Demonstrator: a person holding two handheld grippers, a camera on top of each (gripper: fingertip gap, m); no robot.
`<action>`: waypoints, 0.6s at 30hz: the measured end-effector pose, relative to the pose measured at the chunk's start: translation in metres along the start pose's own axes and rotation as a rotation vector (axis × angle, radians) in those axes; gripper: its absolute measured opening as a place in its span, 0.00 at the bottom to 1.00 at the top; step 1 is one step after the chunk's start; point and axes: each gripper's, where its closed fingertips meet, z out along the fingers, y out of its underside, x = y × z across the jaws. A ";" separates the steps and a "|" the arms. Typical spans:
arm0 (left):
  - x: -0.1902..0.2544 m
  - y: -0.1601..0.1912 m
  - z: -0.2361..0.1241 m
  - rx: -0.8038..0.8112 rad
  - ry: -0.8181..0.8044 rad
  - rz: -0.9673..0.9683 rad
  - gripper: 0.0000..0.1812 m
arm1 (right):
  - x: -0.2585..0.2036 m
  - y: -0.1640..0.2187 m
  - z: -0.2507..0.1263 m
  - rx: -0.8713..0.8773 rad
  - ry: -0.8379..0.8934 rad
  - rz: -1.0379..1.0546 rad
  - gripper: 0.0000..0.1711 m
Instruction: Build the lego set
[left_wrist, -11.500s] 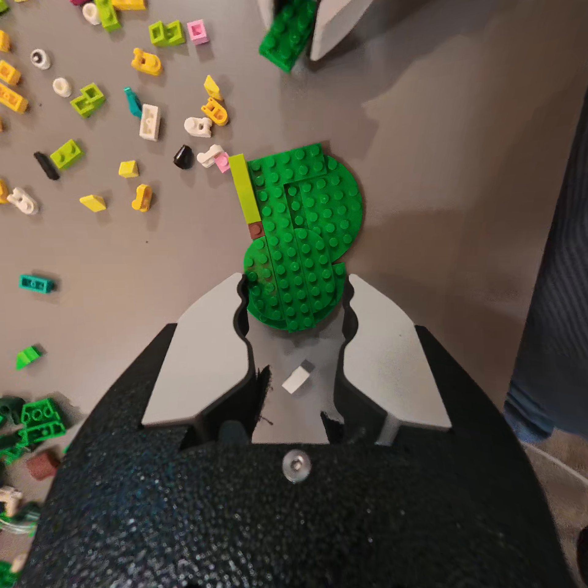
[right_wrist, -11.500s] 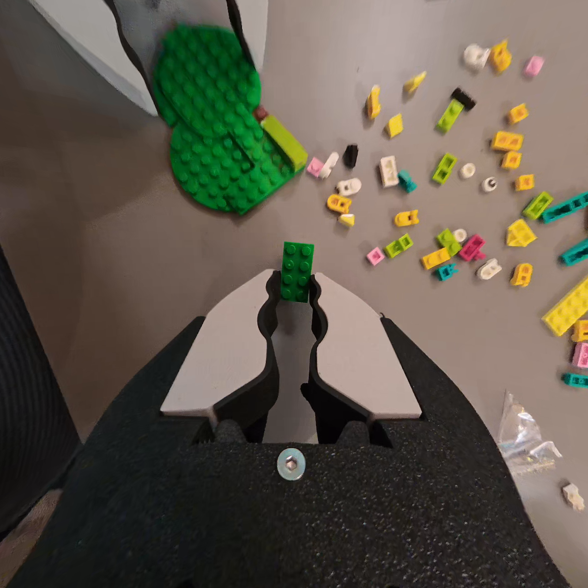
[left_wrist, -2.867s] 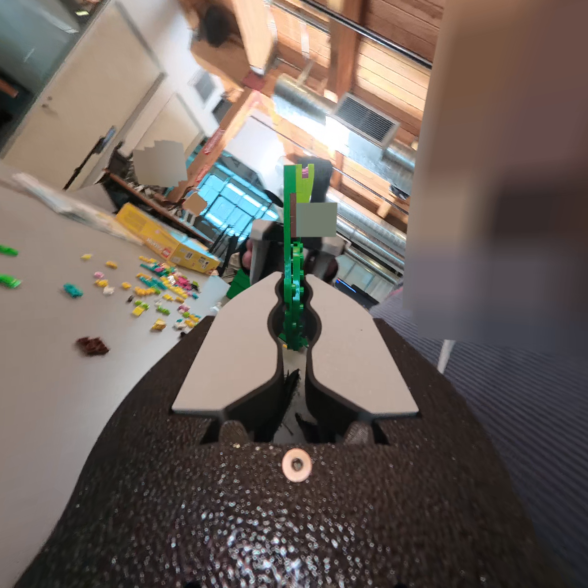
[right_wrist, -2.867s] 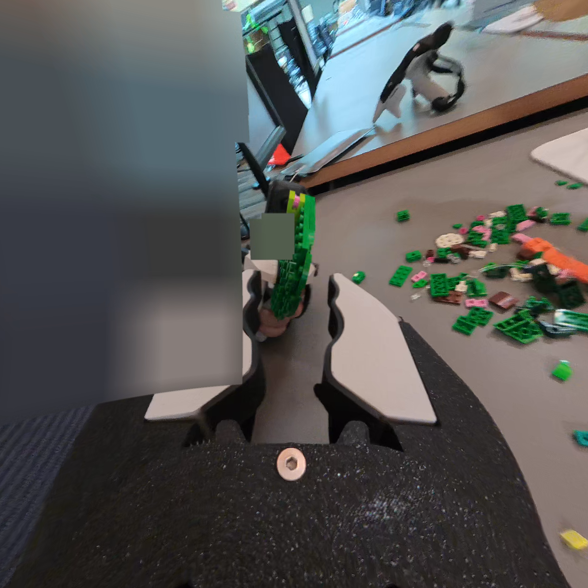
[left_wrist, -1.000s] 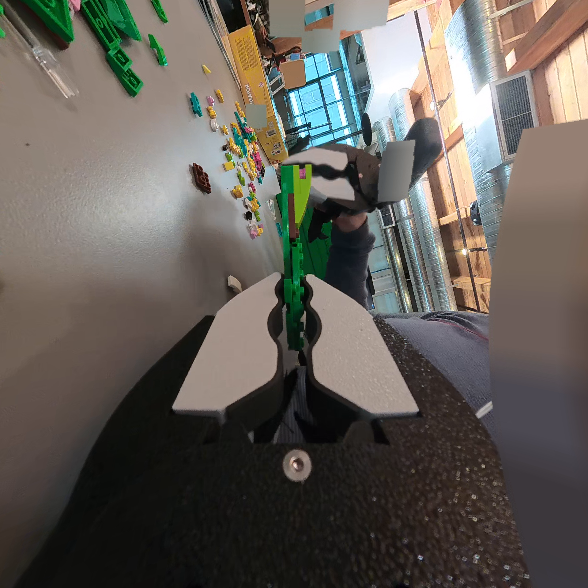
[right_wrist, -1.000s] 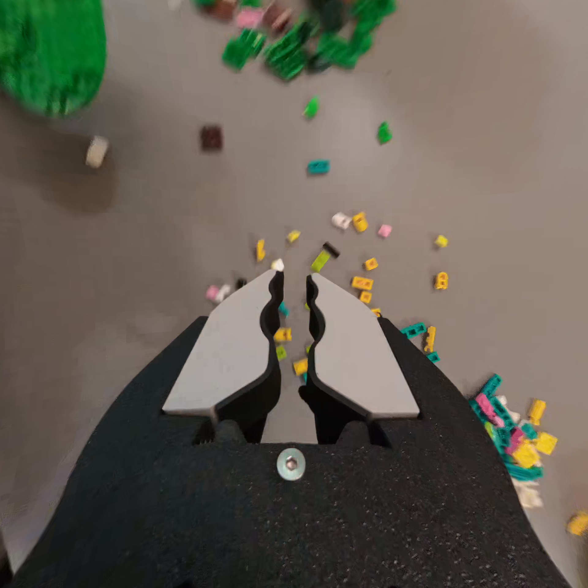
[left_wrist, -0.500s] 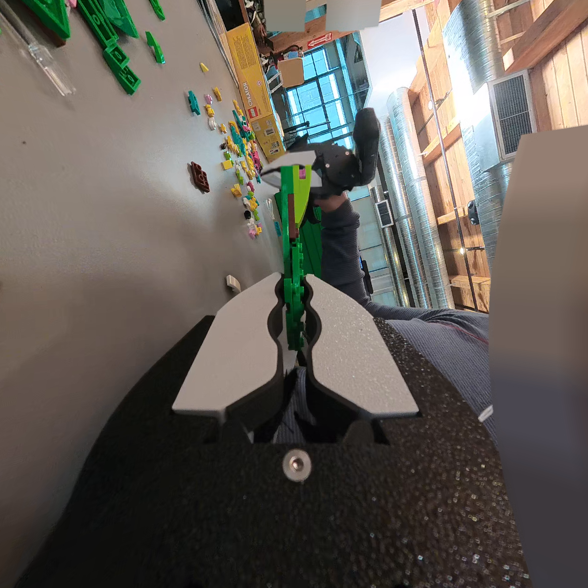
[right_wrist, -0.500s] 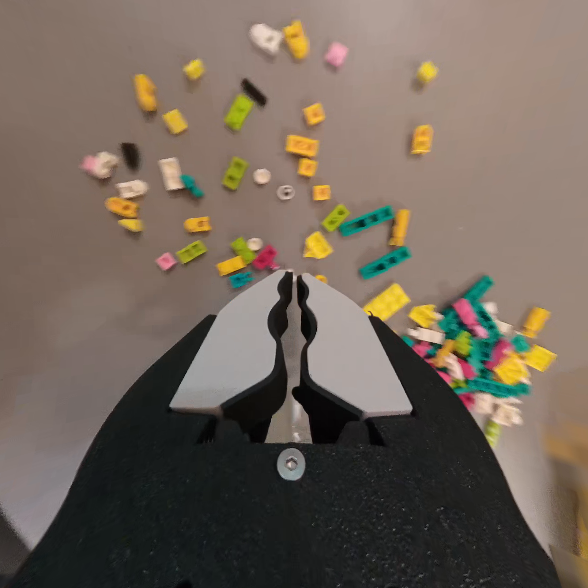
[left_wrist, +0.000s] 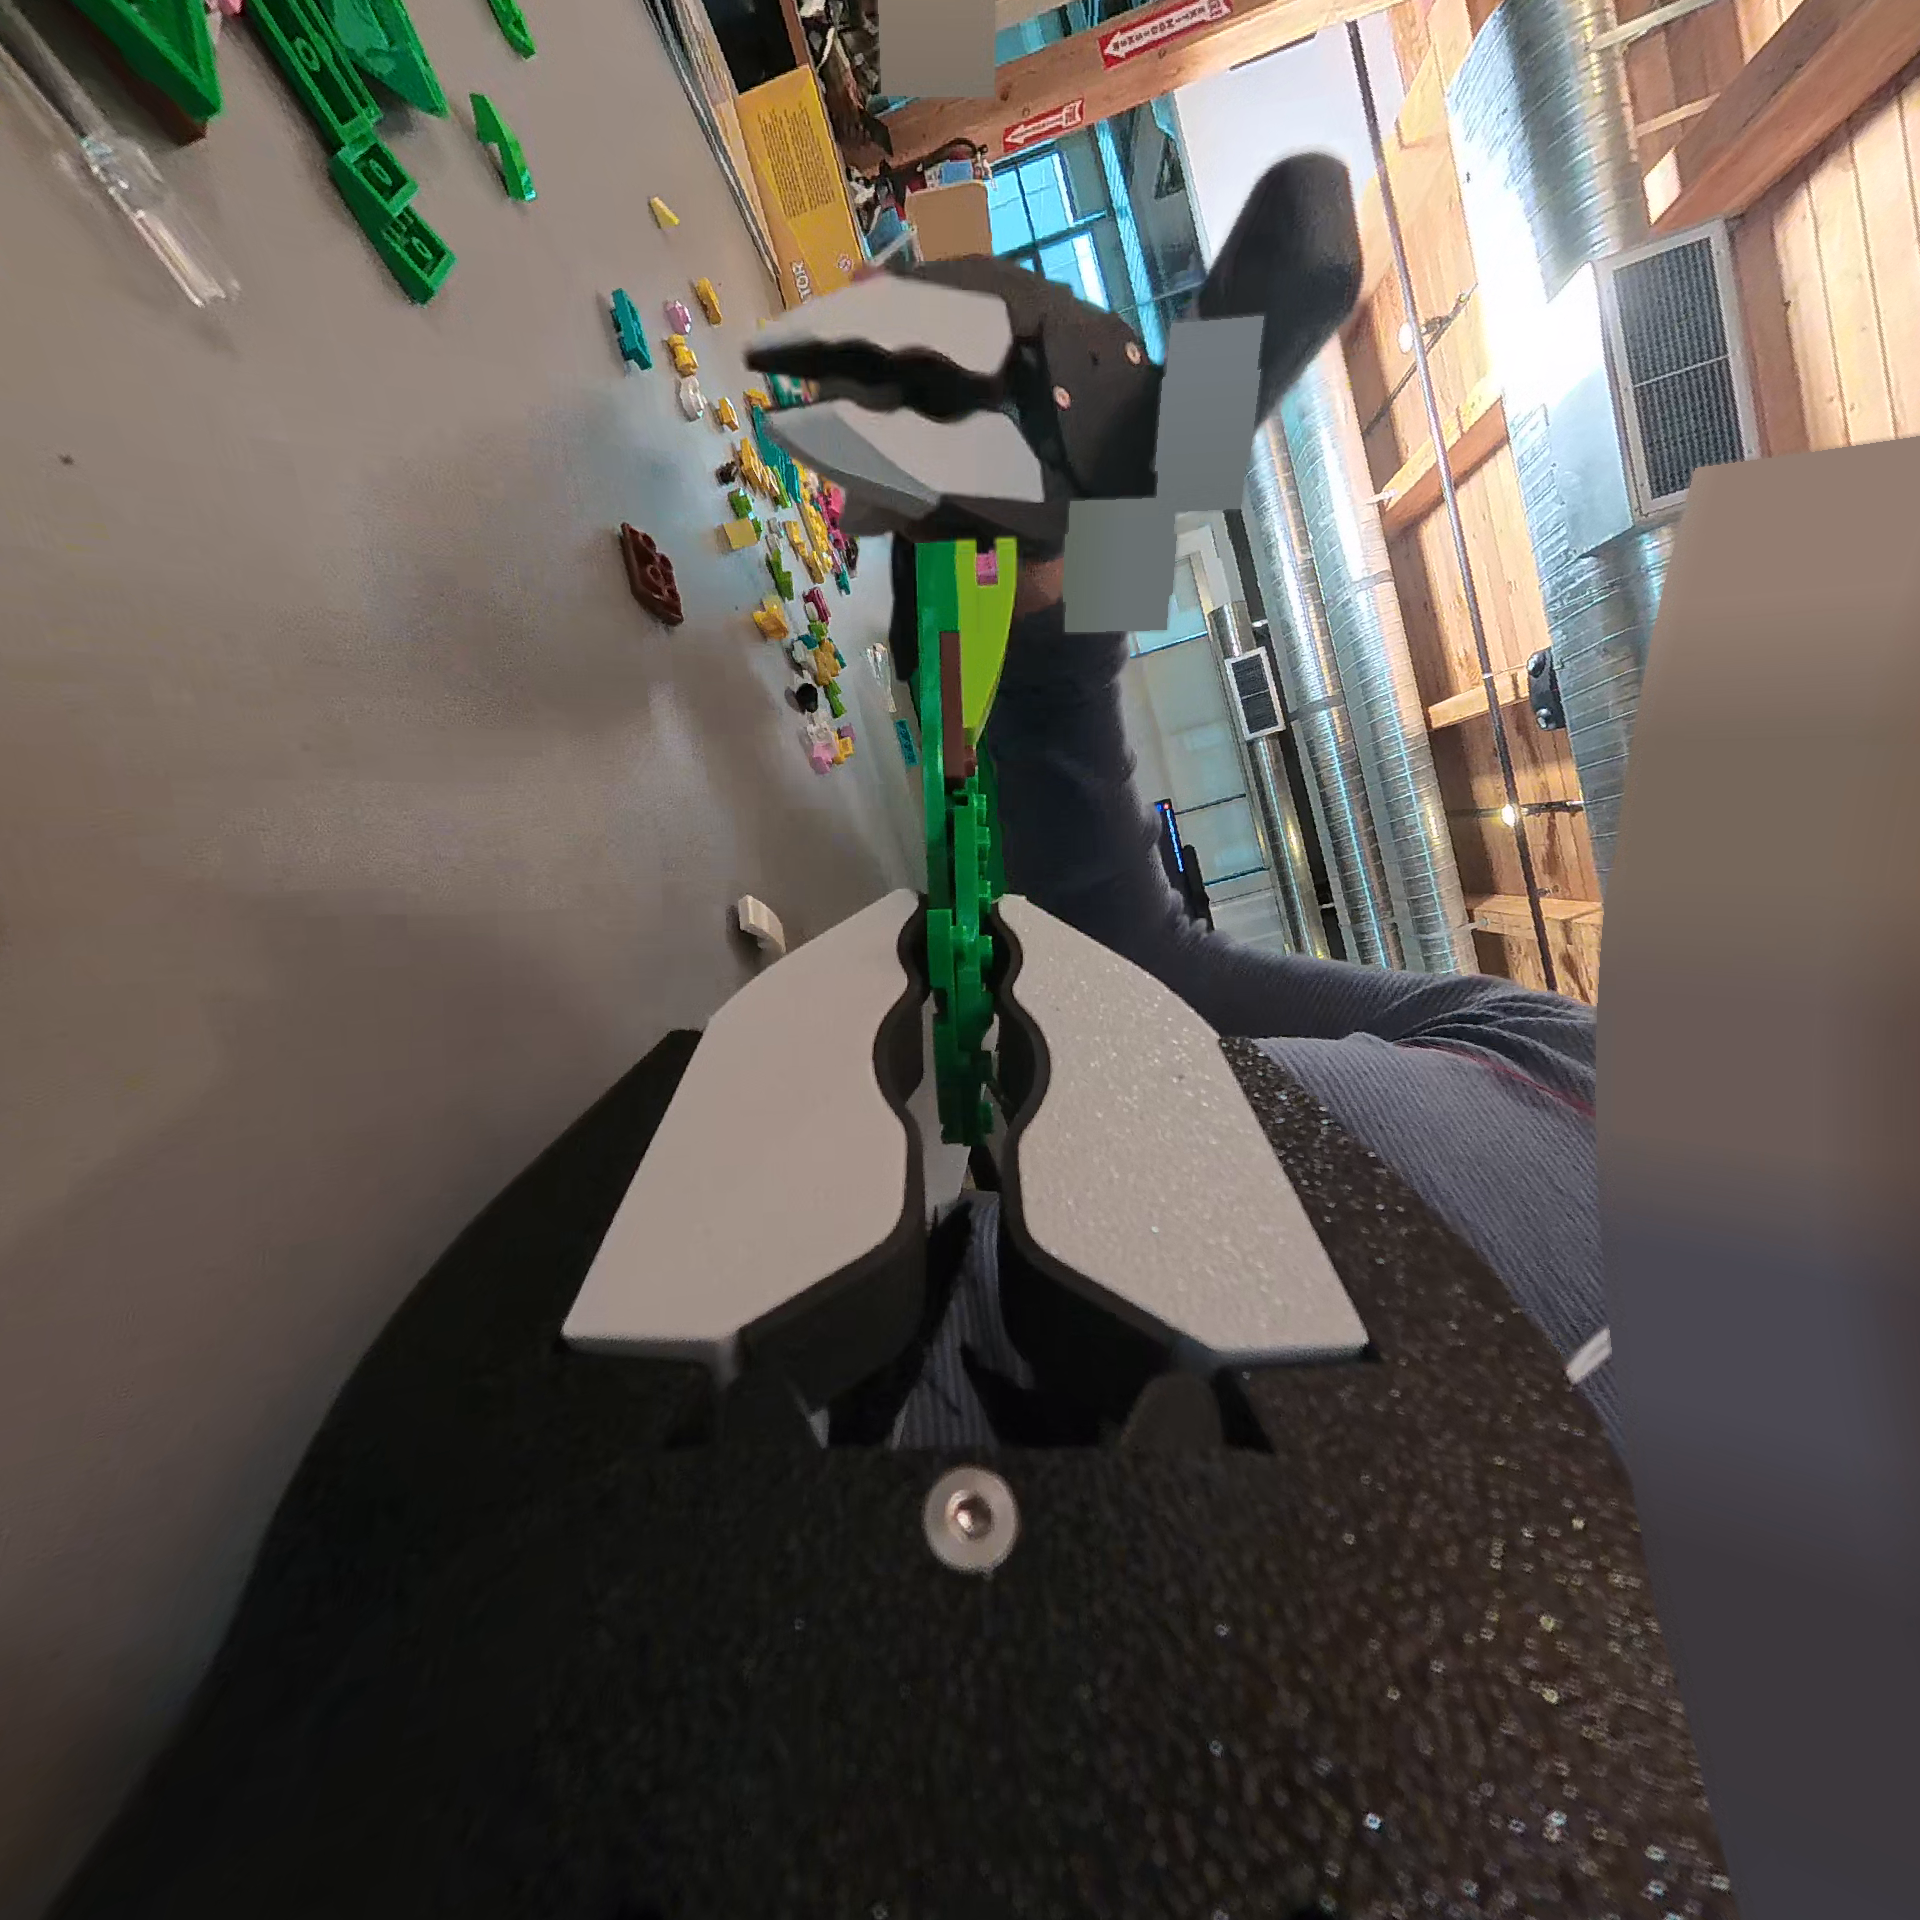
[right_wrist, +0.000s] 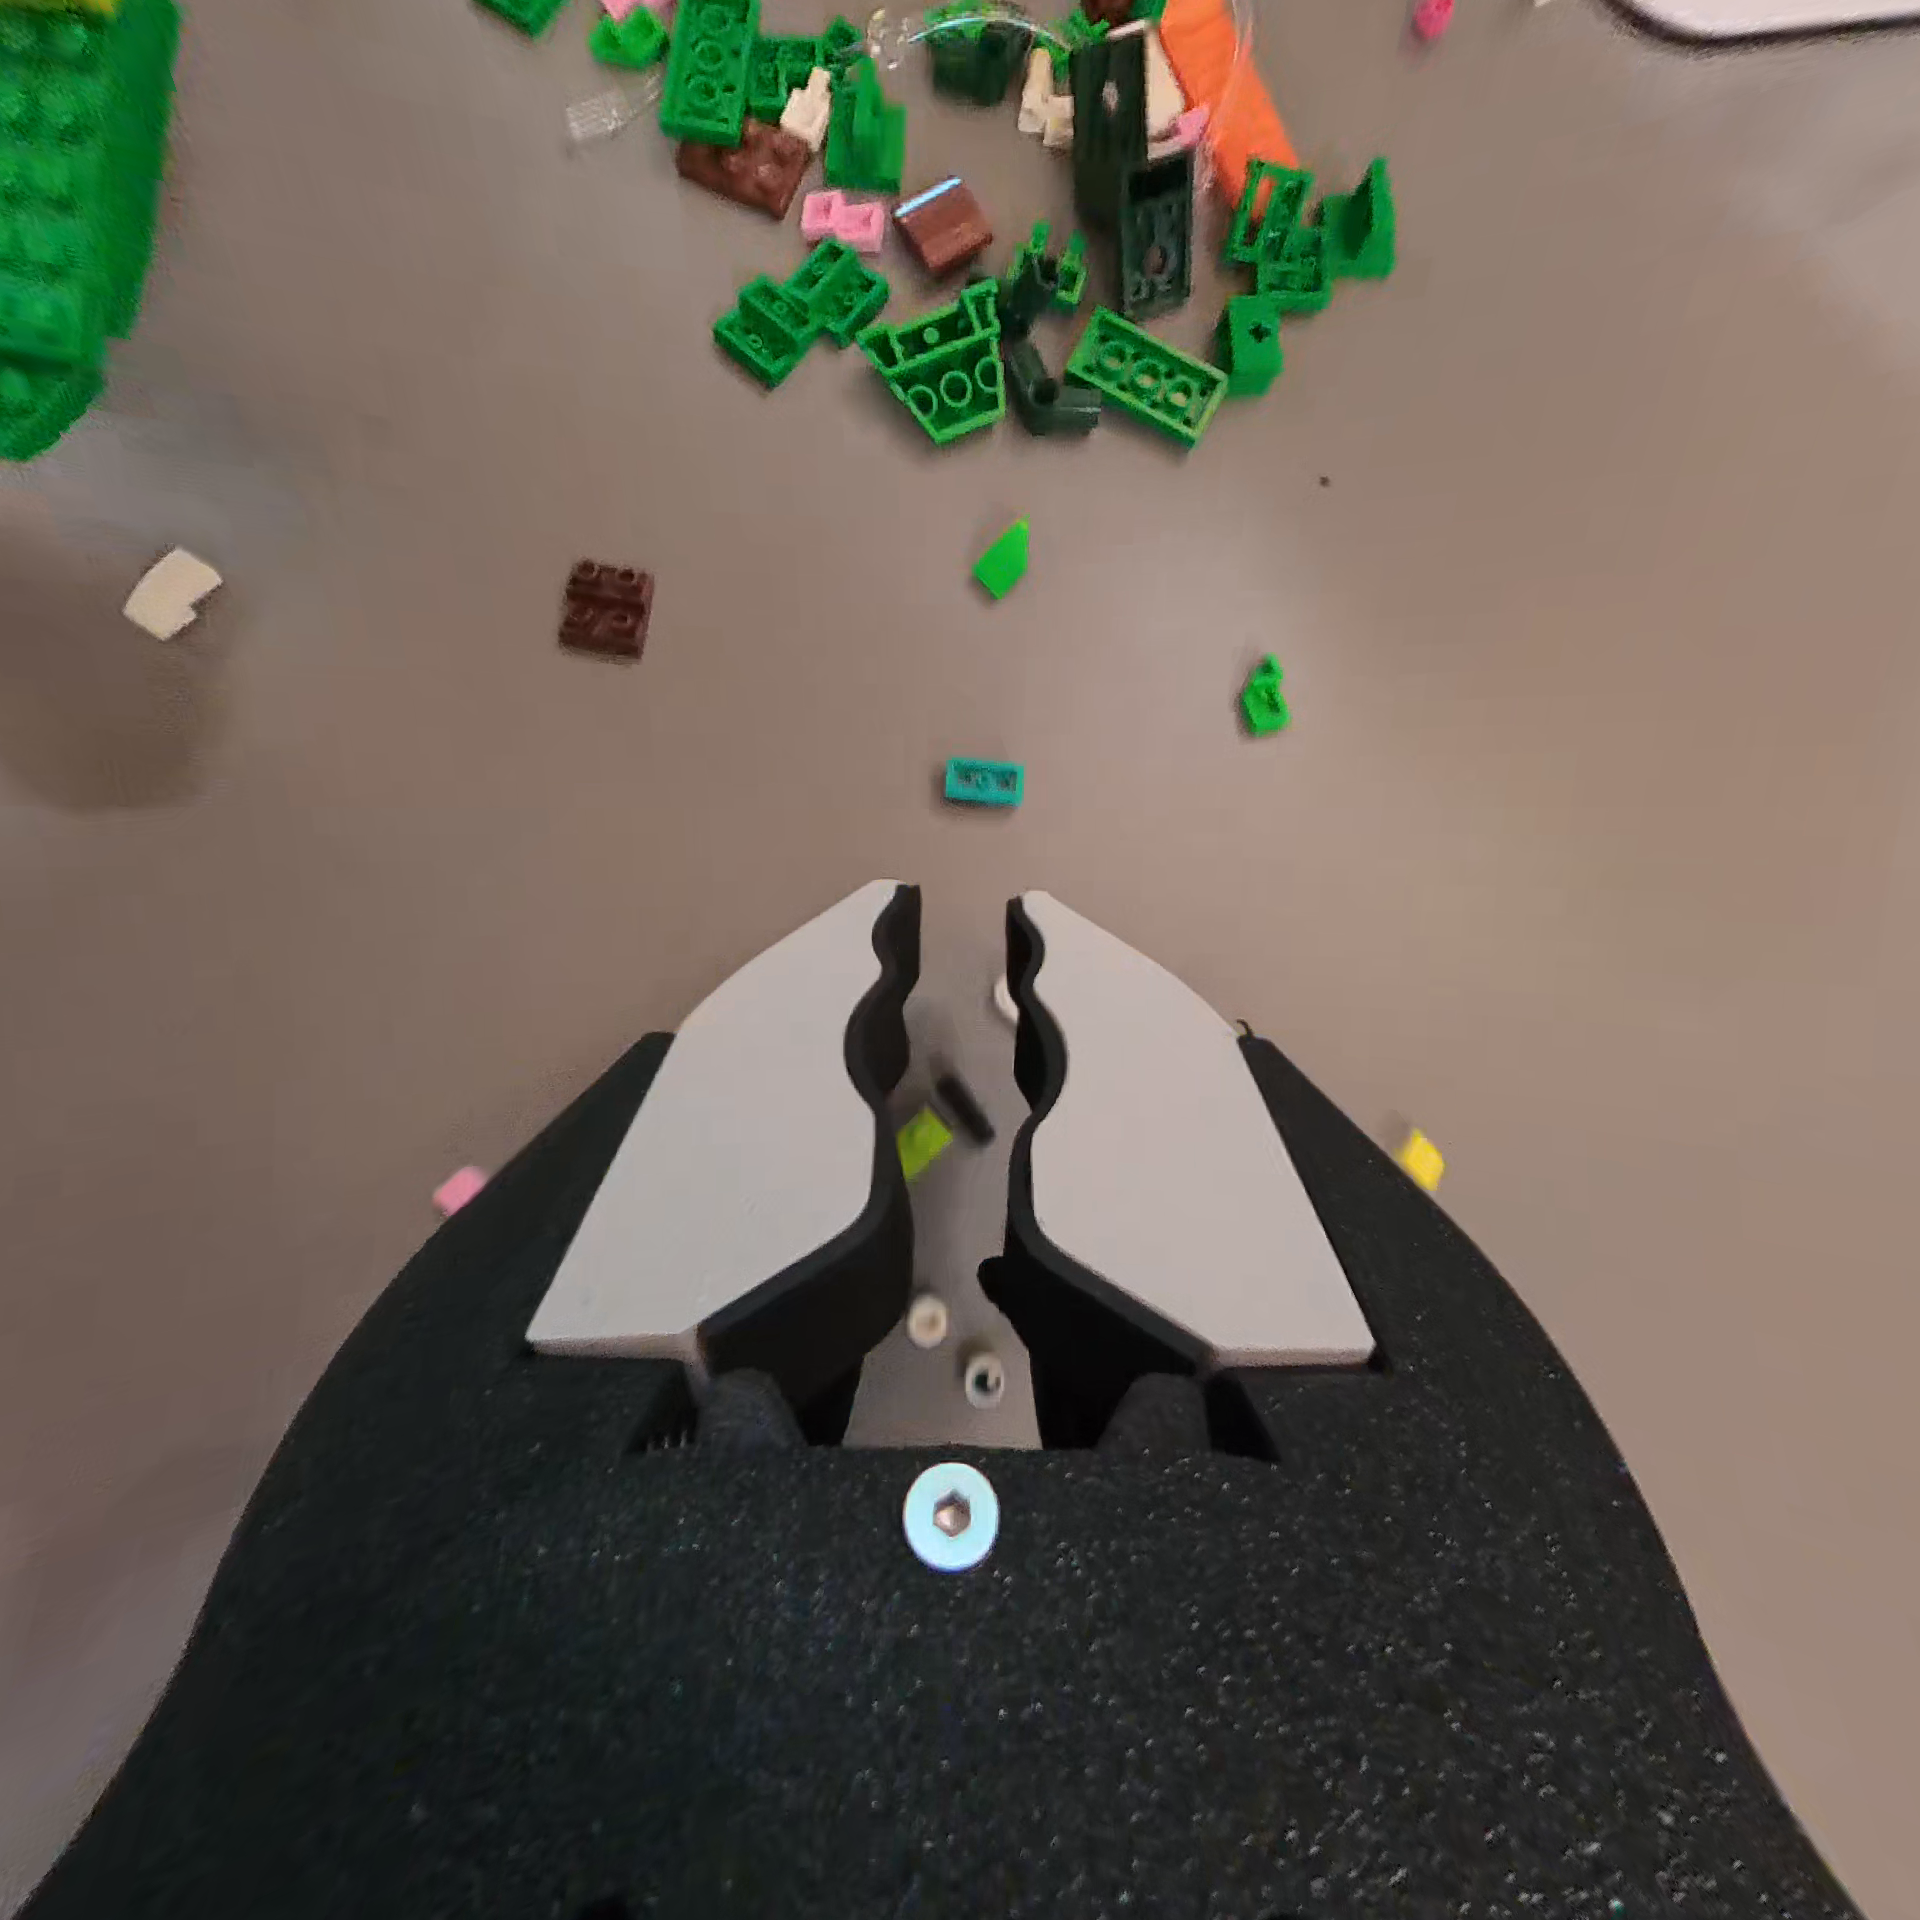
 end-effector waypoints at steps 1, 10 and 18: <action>0.000 0.000 0.000 -0.001 0.000 0.001 0.04 | 0.000 -0.003 0.008 -0.011 -0.030 -0.003 0.09; 0.000 0.001 0.000 -0.004 0.004 0.000 0.04 | 0.001 -0.007 0.035 -0.074 -0.090 -0.040 0.08; 0.001 0.001 0.000 -0.005 0.010 -0.001 0.04 | -0.001 -0.015 0.024 -0.177 -0.096 -0.095 0.07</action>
